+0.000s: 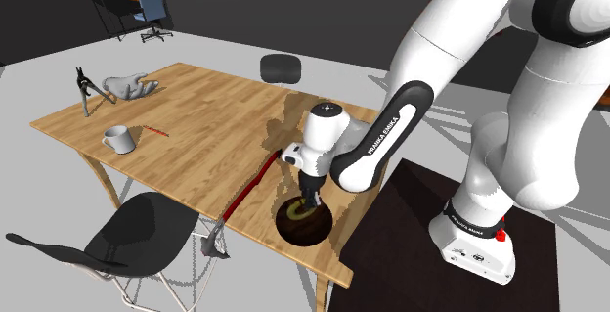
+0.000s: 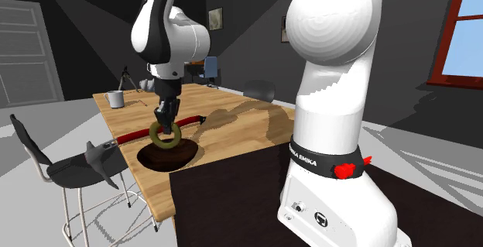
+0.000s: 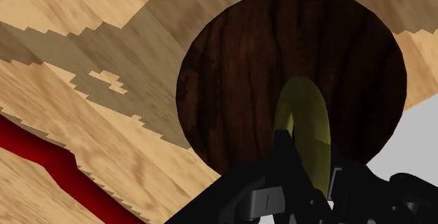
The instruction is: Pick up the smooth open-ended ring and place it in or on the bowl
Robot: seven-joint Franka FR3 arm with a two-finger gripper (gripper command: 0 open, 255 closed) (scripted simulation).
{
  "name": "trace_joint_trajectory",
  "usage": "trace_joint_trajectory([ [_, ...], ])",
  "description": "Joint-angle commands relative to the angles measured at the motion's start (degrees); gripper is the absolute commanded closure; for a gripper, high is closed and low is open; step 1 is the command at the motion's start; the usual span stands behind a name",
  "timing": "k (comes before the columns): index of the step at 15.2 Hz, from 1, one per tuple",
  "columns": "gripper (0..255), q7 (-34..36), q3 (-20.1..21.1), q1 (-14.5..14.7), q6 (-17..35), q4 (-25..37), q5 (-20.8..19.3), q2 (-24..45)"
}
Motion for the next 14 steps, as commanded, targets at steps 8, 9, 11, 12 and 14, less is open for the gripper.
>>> trace_joint_trajectory([
  [8, 0, -0.12, 0.03, -0.02, 0.43, -0.12, 0.12, 0.27],
  [9, 0, -0.12, 0.03, -0.02, 0.43, -0.12, 0.12, 0.27],
  [11, 0, -0.12, 0.03, -0.02, 0.43, -0.12, 0.12, 0.27],
  [12, 0, -0.12, 0.03, -0.02, 0.43, -0.12, 0.12, 0.27],
  [14, 0, 0.72, -0.36, 0.03, -3.85, -0.72, -1.01, -4.62],
])
